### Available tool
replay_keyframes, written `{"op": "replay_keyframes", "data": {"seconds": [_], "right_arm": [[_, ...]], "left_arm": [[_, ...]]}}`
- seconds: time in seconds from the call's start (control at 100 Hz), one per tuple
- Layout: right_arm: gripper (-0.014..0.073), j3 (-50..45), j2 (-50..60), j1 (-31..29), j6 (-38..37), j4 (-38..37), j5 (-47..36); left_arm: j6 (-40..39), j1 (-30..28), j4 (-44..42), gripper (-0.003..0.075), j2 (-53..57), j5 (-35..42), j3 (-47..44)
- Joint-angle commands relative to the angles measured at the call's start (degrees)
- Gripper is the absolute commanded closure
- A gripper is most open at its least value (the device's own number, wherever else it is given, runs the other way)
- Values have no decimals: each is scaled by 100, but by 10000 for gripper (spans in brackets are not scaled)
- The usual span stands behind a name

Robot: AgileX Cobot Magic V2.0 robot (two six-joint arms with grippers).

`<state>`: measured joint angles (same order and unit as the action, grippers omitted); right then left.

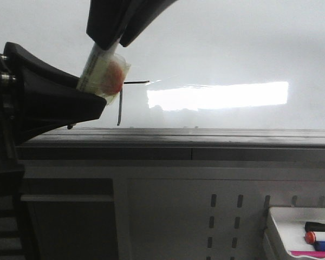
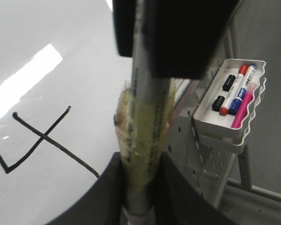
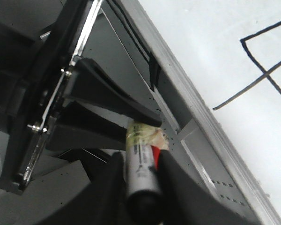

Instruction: Write number 4 on whiteboard

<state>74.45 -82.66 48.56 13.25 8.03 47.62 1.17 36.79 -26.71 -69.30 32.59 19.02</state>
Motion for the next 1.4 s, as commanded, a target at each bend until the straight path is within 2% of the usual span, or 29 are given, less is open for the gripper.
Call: {"op": "replay_keyframes", "data": {"seconds": [0.0,0.03,0.08,0.2,0.27,0.46,0.64,1.18,1.25,1.39], "right_arm": [[143,171,228,8,31,-86,-362],[68,185,258,8,19,-239,-422],[23,214,289,8,-10,-448,-462],[64,225,495,8,-19,-581,-450],[99,225,608,8,-19,-591,-401],[127,225,777,8,-19,-591,-341],[127,225,784,8,-59,-591,-341],[127,225,784,8,-75,-591,-271],[127,225,784,8,-75,-591,-235],[128,225,794,8,-75,-591,-198]], "left_arm": [[-173,15,379,741,89,451,175],[-258,15,502,741,89,436,175],[-528,15,994,741,89,416,175],[-743,15,3480,741,89,168,251],[-743,-56,4133,741,89,-391,448],[-743,-538,4535,741,25,-2718,1399],[-743,-1032,4715,741,-223,-3498,1949],[-743,-1057,4740,735,-646,-3434,2071],[-743,-1057,4740,691,-646,-3434,2071],[-743,-1057,4740,489,-635,-3434,2071]]}}
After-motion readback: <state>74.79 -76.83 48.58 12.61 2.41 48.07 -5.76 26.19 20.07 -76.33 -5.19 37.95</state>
